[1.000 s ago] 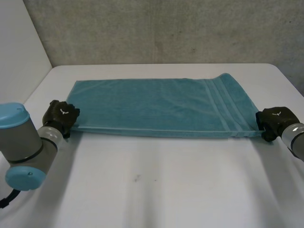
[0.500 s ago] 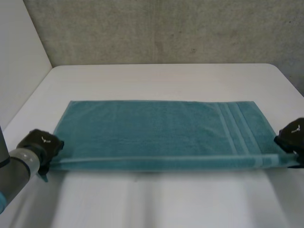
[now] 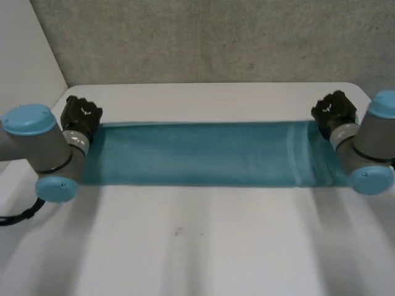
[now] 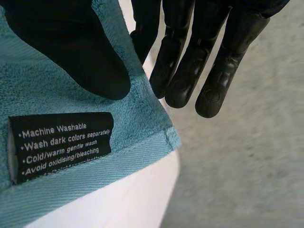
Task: Fold the laundry
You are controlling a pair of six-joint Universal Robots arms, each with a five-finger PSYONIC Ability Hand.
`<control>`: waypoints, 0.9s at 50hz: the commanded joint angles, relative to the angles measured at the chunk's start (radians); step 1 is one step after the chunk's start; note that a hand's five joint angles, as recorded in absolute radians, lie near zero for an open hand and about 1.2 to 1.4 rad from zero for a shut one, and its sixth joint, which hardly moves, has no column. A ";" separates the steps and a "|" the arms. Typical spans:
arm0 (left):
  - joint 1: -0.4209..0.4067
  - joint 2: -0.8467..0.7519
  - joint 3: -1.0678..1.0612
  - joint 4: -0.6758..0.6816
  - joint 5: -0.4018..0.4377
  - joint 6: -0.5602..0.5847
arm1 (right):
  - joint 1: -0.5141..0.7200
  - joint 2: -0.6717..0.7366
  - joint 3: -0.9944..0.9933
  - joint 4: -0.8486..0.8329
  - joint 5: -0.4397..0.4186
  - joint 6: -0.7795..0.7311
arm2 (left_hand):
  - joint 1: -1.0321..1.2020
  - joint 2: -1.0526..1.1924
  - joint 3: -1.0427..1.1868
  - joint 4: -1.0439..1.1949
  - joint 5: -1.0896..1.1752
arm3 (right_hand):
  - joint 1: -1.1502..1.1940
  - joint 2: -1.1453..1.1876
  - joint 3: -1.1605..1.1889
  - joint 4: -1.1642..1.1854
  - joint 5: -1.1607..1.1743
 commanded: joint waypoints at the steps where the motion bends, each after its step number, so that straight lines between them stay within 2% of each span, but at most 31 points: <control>1: -0.015 -0.119 0.160 0.050 0.070 0.001 | 0.032 0.159 -0.196 -0.097 0.024 -0.017 | 0.257 0.198 0.205 0.201 0.264 | 0.428 0.223 0.212 0.204 0.241; 4: -0.016 -0.147 0.183 0.053 0.078 0.001 | 0.047 0.238 -0.285 -0.095 0.050 -0.017 | 0.257 0.198 0.205 0.201 0.264 | 0.420 0.216 0.205 0.196 0.234; 7: -0.018 -0.155 0.177 0.069 0.079 -0.001 | 0.058 0.256 -0.304 -0.095 0.068 -0.017 | 0.223 0.164 0.170 0.166 0.230 | -0.466 -0.671 -0.682 -0.691 -0.653; 8: -0.020 -0.156 0.165 0.091 0.081 -0.001 | 0.060 0.256 -0.304 -0.095 0.084 -0.015 | -0.336 -0.395 -0.388 -0.392 -0.329 | -0.794 -0.998 -1.009 -1.018 -0.980; 10: -0.026 -0.155 0.140 0.122 0.082 0.001 | 0.063 0.256 -0.302 -0.092 0.098 -0.011 | -0.923 -0.982 -0.975 -0.979 -0.916 | -0.794 -0.998 -1.009 -1.018 -0.980; 11: -0.029 -0.152 0.125 0.141 0.082 0.001 | 0.066 0.256 -0.295 -0.092 0.105 -0.003 | -0.965 -1.023 -1.017 -1.021 -0.958 | -0.794 -0.998 -1.009 -1.018 -0.980; 14: -0.041 -0.134 0.070 0.234 0.092 0.001 | 0.064 0.252 -0.276 -0.092 0.110 0.005 | -0.965 -1.023 -1.017 -1.021 -0.958 | -0.794 -0.998 -1.009 -1.018 -0.980; 16: -0.049 -0.098 0.027 0.300 0.101 0.001 | 0.064 0.197 -0.221 -0.091 0.111 0.029 | -0.965 -1.023 -1.017 -1.021 -0.958 | -0.794 -0.998 -1.009 -1.018 -0.980; 23: -0.050 0.043 -0.109 0.360 0.089 -0.004 | 0.050 -0.029 -0.062 -0.083 0.095 0.144 | -0.965 -1.023 -1.017 -1.021 -0.958 | -0.794 -0.998 -1.009 -1.018 -0.980; 26: -0.050 0.109 -0.169 0.359 0.087 -0.013 | 0.047 -0.133 0.008 -0.039 0.055 0.216 | -0.965 -1.023 -1.017 -1.021 -0.958 | -0.794 -0.998 -1.009 -1.018 -0.980; 29: -0.049 0.199 -0.260 0.354 0.090 -0.018 | 0.038 -0.228 0.058 0.056 -0.023 0.291 | -0.965 -1.023 -1.017 -1.021 -0.958 | -0.794 -0.998 -1.009 -1.018 -0.980; 35: -0.035 0.334 -0.392 0.274 0.098 -0.123 | -0.095 -0.288 0.106 0.272 -0.160 0.433 | -0.965 -1.023 -1.017 -1.021 -0.958 | -0.794 -0.998 -1.009 -1.018 -0.980; 39: -0.023 0.356 -0.409 0.192 0.098 -0.218 | -0.150 -0.285 0.113 0.386 -0.203 0.474 | -0.965 -1.023 -1.017 -1.021 -0.958 | -0.794 -0.998 -1.009 -1.018 -0.980; 45: 0.029 0.368 -0.421 0.069 0.101 -0.295 | -0.224 -0.276 0.155 0.419 -0.244 0.465 | -0.965 -1.023 -1.017 -1.021 -0.958 | -0.687 -0.891 -0.902 -0.911 -0.873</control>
